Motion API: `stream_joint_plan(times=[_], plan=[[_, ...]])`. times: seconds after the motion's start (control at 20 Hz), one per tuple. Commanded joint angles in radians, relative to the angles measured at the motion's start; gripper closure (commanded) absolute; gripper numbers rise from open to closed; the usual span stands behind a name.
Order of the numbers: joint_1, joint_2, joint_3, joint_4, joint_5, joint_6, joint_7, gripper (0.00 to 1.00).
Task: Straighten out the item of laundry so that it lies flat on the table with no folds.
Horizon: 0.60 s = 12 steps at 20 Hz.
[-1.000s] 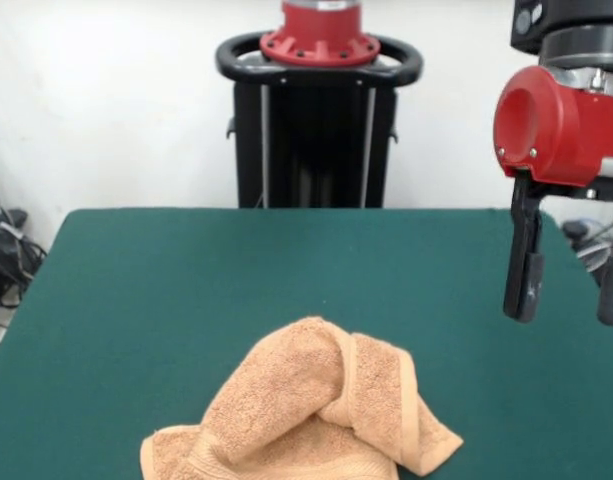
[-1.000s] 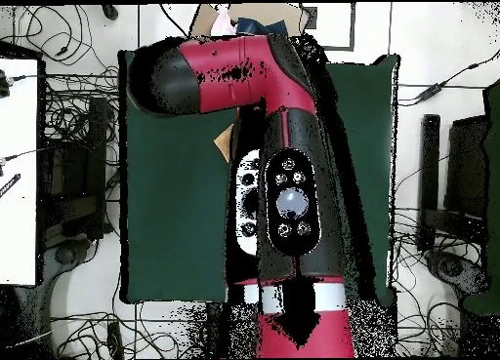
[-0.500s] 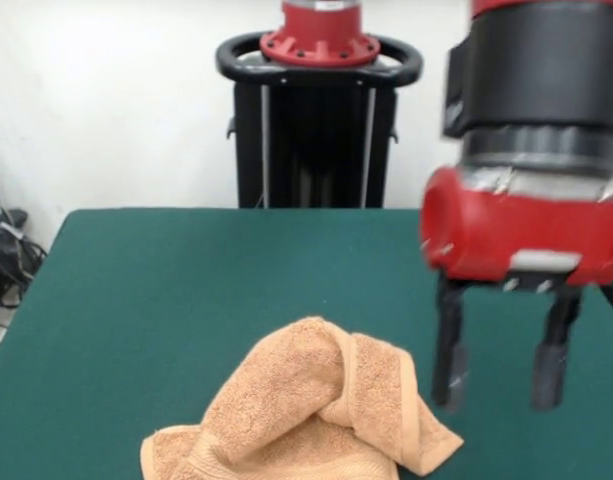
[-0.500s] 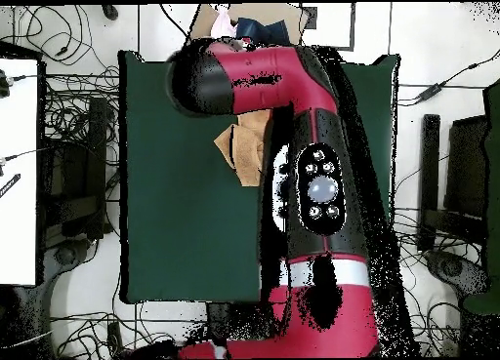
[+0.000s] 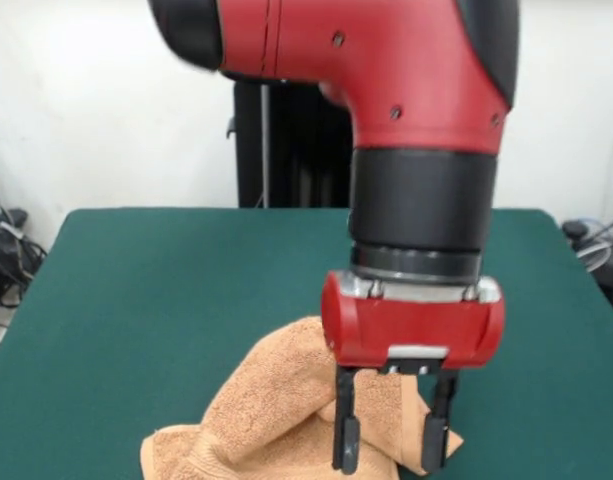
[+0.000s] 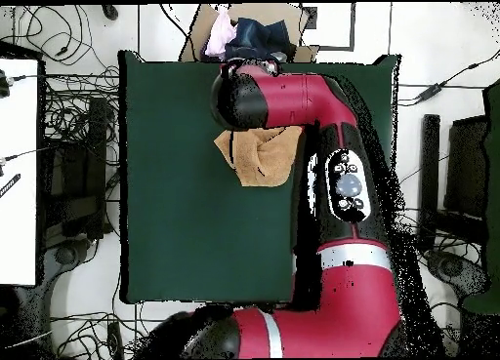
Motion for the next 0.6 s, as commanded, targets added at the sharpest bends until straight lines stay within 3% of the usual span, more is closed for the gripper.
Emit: stream_joint_plan(times=[0.05,0.3,0.6], plan=[[-0.019,0.078,0.083,0.199,-0.021,-0.047,0.020,0.00],[-0.028,0.095,0.088,0.212,-0.020,-0.047,0.020,0.00],[0.013,0.073,0.026,0.268,0.002,-0.048,0.129,0.00]])
